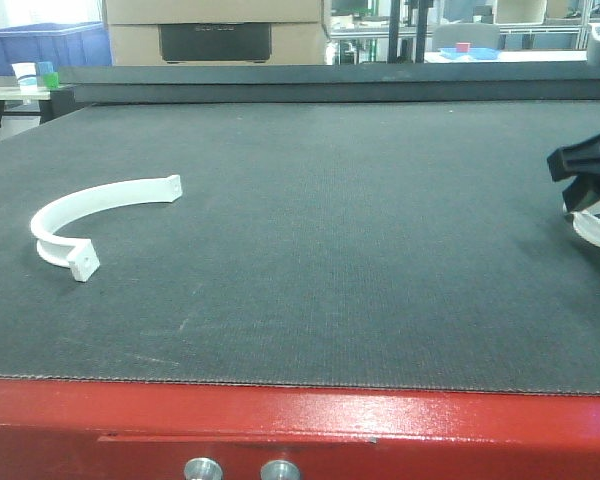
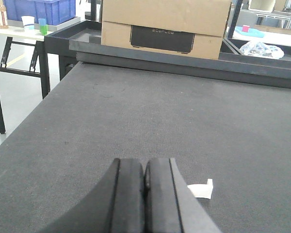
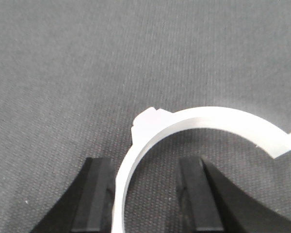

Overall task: Grab PVC pipe and place in blue bin
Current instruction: 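Close the right gripper on the clamp's end and lift it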

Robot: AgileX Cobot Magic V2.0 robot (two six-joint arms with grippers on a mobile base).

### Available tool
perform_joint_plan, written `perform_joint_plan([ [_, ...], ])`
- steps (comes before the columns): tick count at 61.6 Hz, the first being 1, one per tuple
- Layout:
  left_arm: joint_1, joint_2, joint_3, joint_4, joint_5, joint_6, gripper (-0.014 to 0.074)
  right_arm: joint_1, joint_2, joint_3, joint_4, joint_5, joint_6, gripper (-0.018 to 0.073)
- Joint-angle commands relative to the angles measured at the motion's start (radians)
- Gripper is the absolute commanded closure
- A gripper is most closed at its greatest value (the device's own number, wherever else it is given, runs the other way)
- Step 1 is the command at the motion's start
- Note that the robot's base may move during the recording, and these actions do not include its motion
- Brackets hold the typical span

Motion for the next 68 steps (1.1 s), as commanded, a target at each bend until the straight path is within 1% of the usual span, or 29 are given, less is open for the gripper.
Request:
perform_joint_plan([
  [1,0.002,-0.003,-0.008,0.0,-0.017,-0.001,0.0708,0.005,0.003,-0.006,-0.01,-0.041,-0.002,0.0357],
  [22,0.002,-0.003,-0.008,0.0,-0.017,-0.001,0.0708,0.01,0.032,-0.006,-0.014,-0.089,-0.002,0.0357],
  [38,0.002,-0.003,-0.008,0.0,-0.017,-0.001,0.0708,0.01,0.064,-0.042,-0.014,-0.084,-0.002,0.0357],
  [52,0.002,-0.003,-0.008,0.0,-0.017,-0.001,0.0708,0.01,0.089,-0.058,-0.014,-0.062,-0.002,0.0442],
  [68,0.002,-0.003,-0.008,0.0,-0.024,-0.001,0.0708,0.01,0.113,-0.064,-0.017,-0.071,-0.002,0.0442],
])
